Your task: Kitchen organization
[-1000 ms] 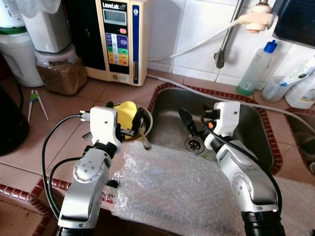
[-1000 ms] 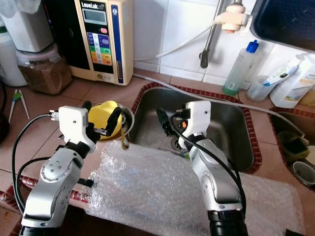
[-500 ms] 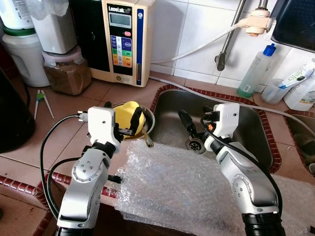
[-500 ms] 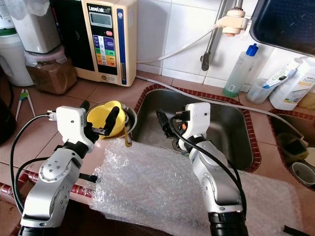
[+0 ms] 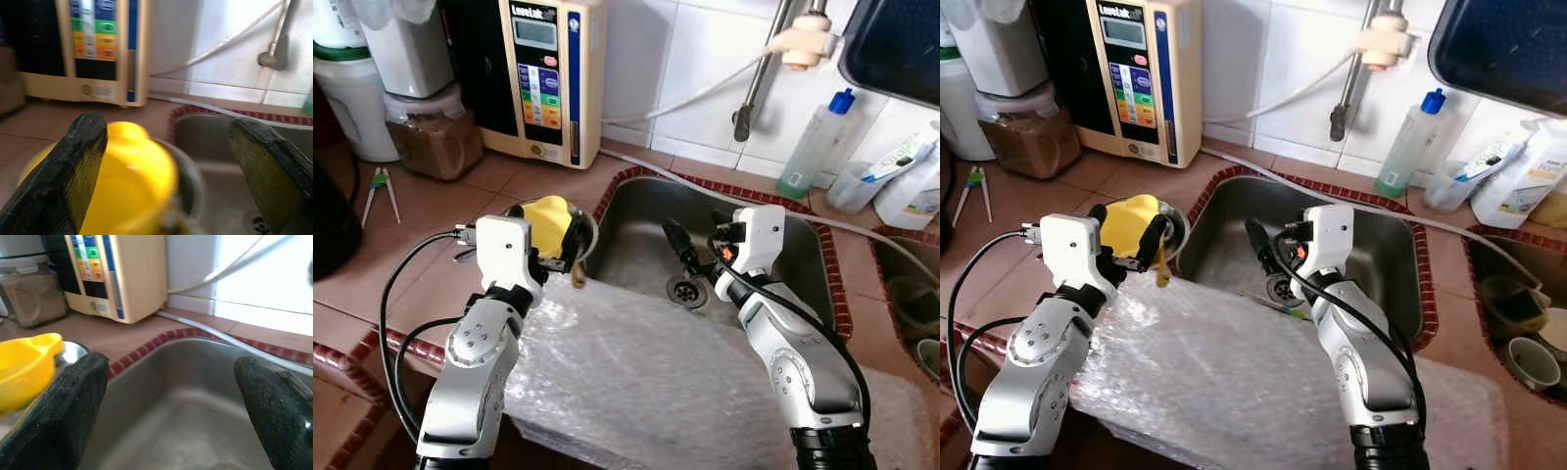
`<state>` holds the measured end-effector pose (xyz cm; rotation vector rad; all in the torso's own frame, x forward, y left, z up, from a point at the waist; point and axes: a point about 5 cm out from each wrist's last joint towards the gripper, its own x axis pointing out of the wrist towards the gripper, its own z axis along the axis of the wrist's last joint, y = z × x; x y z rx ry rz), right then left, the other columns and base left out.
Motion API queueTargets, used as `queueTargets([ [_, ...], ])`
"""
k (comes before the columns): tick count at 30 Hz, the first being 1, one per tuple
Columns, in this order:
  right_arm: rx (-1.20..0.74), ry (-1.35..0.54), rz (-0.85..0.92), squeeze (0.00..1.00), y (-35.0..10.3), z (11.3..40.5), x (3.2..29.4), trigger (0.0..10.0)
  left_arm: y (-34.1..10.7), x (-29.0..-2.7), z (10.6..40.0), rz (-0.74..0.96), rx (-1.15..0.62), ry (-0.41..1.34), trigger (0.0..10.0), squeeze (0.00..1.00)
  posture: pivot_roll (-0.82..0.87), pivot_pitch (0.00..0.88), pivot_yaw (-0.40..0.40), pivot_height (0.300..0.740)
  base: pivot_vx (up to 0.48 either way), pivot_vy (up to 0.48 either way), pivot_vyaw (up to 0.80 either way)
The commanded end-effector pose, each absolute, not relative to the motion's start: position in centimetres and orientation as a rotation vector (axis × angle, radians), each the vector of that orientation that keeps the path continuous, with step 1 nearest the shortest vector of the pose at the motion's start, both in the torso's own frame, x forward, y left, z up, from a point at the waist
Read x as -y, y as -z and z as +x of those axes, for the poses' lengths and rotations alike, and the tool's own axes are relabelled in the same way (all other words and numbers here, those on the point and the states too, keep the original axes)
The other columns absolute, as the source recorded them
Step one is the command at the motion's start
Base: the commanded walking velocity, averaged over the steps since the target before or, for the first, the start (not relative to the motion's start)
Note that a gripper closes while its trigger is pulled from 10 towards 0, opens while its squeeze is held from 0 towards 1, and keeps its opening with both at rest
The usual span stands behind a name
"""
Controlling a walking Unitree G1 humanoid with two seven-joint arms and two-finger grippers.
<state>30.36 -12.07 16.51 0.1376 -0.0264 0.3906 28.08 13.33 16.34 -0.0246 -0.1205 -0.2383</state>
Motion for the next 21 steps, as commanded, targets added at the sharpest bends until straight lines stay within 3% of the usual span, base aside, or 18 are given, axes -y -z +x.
queueTargets([
  [1,0.04,-0.362,0.122,0.0,-16.7,30.4,12.9,10.0,-16.5,-12.7,28.0,-0.025,0.128,0.27,10.0,0.0,-0.03,0.029,-0.064,0.74,0.0,-0.289,0.0],
  [21,0.099,-0.524,0.173,0.0,-19.0,29.4,10.7,10.0,-16.4,-14.1,28.5,-0.005,0.108,0.151,10.0,0.0,-0.03,0.031,-0.063,0.74,0.0,0.0,0.0],
])
